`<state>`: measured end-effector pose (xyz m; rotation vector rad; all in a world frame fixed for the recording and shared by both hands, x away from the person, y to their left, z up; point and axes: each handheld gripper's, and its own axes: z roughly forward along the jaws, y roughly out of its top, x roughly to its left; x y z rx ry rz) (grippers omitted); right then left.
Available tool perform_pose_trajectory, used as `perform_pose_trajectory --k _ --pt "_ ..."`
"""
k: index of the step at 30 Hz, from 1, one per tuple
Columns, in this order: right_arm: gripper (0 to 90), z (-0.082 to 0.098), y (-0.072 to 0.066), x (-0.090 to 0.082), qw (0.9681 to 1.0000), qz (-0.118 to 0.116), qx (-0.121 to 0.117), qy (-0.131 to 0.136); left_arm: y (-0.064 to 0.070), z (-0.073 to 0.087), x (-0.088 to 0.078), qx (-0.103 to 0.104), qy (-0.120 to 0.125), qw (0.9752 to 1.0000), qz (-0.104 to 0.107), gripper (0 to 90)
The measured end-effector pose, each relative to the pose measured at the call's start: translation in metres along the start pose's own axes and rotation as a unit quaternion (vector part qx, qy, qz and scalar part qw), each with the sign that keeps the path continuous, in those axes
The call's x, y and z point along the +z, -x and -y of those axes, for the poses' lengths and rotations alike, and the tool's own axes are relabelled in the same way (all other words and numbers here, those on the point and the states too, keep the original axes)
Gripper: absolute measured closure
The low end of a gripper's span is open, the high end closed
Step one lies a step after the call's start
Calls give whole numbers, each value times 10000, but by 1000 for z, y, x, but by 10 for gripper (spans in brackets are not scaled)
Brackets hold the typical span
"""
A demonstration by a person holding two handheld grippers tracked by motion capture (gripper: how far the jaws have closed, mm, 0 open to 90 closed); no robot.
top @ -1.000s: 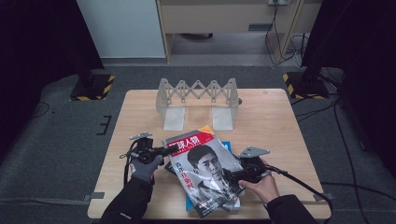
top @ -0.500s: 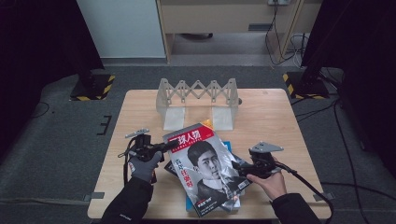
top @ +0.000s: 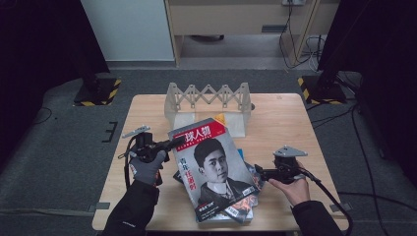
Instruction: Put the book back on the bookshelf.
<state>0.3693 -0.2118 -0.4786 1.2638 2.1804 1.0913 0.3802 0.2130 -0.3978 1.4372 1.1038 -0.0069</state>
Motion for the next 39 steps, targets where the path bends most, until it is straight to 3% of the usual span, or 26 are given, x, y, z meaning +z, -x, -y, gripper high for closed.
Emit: perform_pose_trajectory --k 3,11,18,26,39 --pt "99 0 4 -1 10000 56 44 -1 7 -10 -3 20 133 9999 69 865" --pt "91 0 8 0 9997 203 -126 -88 27 -37 -16 210 468 9986 120 866" --pt "90 1 13 -1 9995 294 -83 -61 40 -58 -26 443 735 9963 -48 867" --pt "90 3 27 -3 9988 488 4 -76 55 -79 -38 832 1046 9903 -373 866" --pt "84 10 41 0 9973 690 48 -232 57 -100 -52 983 1466 9817 -719 866"
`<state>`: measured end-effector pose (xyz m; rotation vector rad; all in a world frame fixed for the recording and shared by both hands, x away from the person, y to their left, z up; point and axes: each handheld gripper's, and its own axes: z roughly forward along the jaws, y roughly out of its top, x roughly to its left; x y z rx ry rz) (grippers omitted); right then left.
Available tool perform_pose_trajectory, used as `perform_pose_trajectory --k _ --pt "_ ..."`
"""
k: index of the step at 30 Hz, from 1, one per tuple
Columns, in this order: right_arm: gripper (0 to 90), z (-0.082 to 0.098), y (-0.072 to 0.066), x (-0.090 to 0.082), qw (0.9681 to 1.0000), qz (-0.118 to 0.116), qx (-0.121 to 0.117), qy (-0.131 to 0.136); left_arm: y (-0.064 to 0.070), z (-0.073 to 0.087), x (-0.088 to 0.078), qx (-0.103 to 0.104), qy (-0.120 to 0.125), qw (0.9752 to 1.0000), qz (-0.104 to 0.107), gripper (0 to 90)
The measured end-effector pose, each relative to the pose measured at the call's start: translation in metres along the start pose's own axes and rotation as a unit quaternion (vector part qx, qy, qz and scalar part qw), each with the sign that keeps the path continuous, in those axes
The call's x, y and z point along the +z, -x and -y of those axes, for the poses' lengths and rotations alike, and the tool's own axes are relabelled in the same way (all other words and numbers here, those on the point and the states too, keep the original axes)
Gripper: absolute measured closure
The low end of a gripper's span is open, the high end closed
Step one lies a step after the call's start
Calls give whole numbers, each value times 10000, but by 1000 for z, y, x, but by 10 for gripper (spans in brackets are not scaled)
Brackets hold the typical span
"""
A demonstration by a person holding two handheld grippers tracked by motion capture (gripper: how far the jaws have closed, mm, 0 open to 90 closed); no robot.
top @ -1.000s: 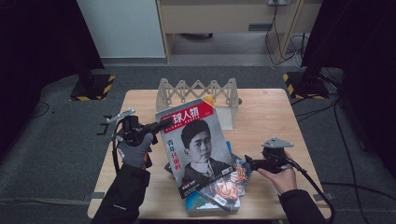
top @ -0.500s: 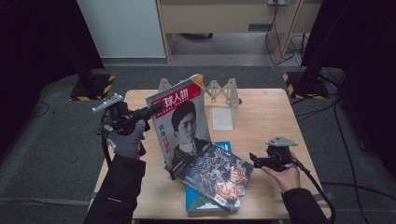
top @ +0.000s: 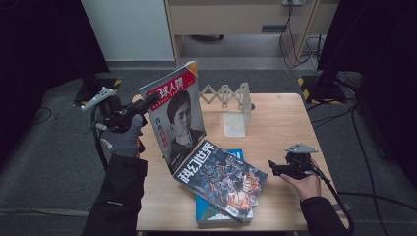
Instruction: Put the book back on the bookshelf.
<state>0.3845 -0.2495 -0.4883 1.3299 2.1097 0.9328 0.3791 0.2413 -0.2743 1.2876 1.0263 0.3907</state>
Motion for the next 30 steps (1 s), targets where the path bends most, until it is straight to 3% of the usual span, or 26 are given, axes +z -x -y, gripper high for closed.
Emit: perform_pose_trajectory --k 8,20,30 --pt "79 4 5 4 9999 65 -25 -131 -2 -15 -3 193 200 9993 -239 866" --pt "79 9 8 8 9997 74 -52 -221 -13 -31 -1 196 409 9977 -512 866" --pt "78 9 9 9 9997 57 -56 -244 -21 -35 7 270 508 9956 -741 866"
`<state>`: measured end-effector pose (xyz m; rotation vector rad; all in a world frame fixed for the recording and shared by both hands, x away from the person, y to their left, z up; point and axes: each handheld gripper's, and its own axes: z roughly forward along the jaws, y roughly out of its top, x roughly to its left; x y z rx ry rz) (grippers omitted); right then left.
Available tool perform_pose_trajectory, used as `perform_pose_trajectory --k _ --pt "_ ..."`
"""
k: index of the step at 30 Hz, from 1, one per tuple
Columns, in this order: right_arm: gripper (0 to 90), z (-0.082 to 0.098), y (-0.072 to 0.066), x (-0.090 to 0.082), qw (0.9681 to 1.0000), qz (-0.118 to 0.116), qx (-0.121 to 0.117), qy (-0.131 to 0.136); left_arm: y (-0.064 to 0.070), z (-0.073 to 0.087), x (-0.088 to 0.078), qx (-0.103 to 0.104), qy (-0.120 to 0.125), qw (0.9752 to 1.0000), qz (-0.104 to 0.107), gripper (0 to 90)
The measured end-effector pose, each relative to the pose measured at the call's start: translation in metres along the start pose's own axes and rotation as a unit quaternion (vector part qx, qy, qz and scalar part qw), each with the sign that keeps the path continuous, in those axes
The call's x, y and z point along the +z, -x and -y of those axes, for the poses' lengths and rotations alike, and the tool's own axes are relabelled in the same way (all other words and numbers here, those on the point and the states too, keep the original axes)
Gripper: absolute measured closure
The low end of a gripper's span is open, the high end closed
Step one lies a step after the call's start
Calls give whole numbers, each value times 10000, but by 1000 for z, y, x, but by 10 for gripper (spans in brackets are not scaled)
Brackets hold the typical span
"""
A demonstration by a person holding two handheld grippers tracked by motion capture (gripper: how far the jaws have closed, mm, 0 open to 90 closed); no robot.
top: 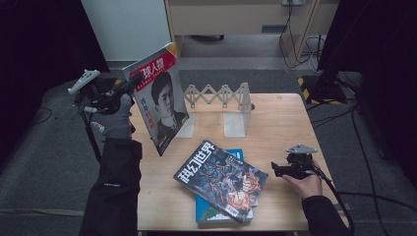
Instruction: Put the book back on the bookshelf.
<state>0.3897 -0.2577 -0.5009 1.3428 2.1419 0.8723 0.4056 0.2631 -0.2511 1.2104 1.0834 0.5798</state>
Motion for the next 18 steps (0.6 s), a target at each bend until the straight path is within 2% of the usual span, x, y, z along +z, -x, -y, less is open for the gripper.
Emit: perform_pose_trajectory --k 4,10,18 --pt "78 0 0 1 10000 18 -41 -3 -2 0 4 61 126 9998 -127 866" --pt "78 0 0 1 10000 13 -70 -28 -1 3 13 200 95 9995 -211 866" --pt "79 -1 0 2 9999 29 -98 -19 -11 12 22 -30 249 9996 -160 866"
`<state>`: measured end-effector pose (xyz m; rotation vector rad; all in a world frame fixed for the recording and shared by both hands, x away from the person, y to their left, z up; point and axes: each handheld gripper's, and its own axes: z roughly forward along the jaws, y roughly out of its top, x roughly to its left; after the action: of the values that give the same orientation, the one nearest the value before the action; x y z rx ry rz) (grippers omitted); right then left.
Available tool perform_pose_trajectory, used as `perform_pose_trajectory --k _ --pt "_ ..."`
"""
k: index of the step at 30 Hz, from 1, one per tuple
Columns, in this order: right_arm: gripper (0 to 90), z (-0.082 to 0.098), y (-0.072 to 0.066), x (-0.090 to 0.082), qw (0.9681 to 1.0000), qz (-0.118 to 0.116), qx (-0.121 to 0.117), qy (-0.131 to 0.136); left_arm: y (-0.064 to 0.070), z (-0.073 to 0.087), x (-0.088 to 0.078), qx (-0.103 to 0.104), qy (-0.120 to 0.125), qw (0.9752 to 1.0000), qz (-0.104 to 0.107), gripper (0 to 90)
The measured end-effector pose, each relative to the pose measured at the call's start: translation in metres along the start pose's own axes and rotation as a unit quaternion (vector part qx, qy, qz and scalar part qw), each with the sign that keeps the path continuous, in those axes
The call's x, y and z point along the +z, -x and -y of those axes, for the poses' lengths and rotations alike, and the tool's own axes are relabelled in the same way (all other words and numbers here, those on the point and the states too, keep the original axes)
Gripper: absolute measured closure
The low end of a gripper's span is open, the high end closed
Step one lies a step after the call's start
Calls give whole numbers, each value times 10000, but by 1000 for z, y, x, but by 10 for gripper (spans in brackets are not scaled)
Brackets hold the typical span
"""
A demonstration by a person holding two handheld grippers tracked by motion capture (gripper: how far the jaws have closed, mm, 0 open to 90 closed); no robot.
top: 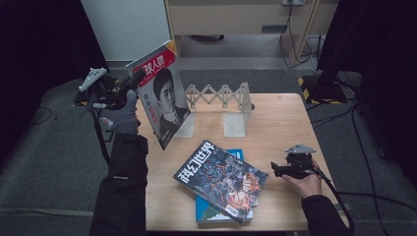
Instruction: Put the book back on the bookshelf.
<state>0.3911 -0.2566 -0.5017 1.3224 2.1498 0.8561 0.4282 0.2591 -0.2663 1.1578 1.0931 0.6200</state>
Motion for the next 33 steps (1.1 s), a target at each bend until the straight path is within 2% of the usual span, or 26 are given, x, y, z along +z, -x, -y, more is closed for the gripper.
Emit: perform_pose_trajectory --k 4,9,17,26,33 --pt "79 0 0 1 10000 8 -48 -7 -5 4 6 -30 59 10000 -41 866" --pt "79 0 -1 2 10000 25 -54 -8 -6 12 15 62 116 9999 -109 866" --pt "79 0 0 2 10000 35 -78 -23 -4 28 29 391 108 9989 -237 865" --pt "79 0 0 2 10000 38 -74 -13 3 44 40 755 -9 9957 -536 865" --pt "79 0 0 2 10000 29 -74 -14 7 49 45 1014 -25 9915 -812 866"
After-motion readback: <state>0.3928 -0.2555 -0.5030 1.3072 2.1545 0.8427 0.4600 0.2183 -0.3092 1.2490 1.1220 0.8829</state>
